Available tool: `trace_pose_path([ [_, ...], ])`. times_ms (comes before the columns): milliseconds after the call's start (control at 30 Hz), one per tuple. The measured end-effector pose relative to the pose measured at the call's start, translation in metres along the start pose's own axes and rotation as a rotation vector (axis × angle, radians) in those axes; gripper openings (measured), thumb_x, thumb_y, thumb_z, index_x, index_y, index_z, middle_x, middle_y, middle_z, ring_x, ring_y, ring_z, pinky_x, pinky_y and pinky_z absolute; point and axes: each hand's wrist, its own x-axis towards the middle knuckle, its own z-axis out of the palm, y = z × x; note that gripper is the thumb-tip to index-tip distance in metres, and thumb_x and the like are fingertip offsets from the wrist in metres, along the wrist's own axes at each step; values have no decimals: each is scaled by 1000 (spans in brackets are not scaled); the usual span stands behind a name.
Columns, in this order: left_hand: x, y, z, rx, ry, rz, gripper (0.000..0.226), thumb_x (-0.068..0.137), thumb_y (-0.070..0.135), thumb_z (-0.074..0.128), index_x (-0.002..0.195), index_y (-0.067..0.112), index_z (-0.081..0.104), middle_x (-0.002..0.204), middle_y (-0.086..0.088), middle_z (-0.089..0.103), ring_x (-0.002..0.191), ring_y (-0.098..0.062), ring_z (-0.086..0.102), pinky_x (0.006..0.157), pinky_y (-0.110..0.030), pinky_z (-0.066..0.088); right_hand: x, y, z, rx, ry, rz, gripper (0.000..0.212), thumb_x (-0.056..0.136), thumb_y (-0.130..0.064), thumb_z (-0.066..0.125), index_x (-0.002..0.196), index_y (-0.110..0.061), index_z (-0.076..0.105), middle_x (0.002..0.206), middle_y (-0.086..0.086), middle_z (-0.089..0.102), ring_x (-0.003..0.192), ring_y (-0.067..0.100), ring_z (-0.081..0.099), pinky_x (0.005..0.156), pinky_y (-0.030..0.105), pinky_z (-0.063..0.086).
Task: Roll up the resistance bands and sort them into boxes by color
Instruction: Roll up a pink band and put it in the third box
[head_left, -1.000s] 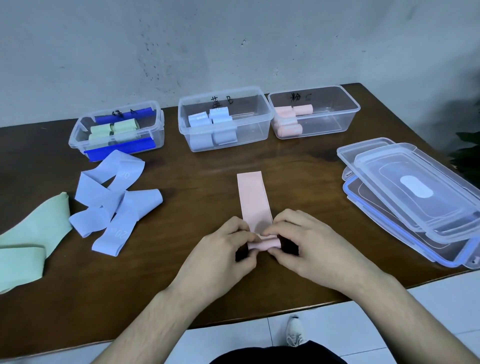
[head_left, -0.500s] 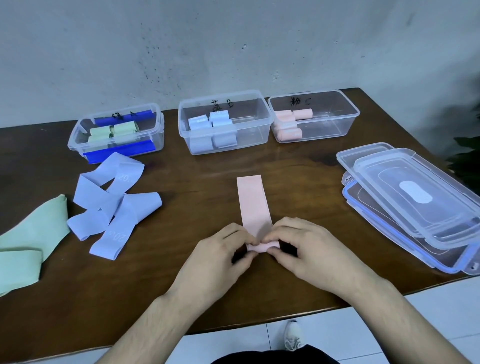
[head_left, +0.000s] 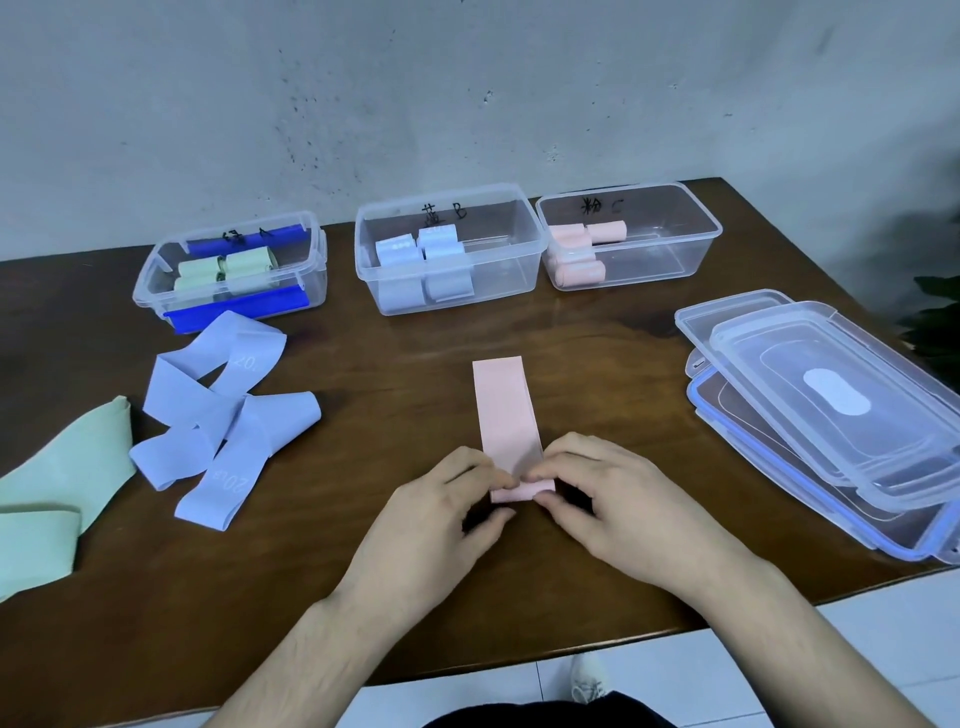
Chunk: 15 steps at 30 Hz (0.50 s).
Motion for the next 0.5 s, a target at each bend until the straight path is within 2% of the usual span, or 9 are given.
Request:
trace_pose_path([
  [167,6,-3,-1,25,7,-11,20,92,25,69,111,27,73,110,17,63,78,13,51,72,1,37,2,2,1,-14,10,-15,31,99,-37,56,130,-39,60,120,-29,48,111,-3,47,94,17,45],
  [367,13,-6,-3,58,-24,-46,24,97,32,59,119,32,70,117,23,59,92,2,58,79,-6,46,4,4,1,-12,46,-11,25,94,-32,64,118,-38,64,108,-34,40,97,-7,47,78,6,37],
  [500,12,-5,-2,48,2,-40,24,96,31,61,118,32,69,118,21,56,82,6,54,72,-2,42,10,7,1,5,42,-14,25,97,-37,57,120,-38,64,110,-32,46,101,-6,48,83,7,39],
])
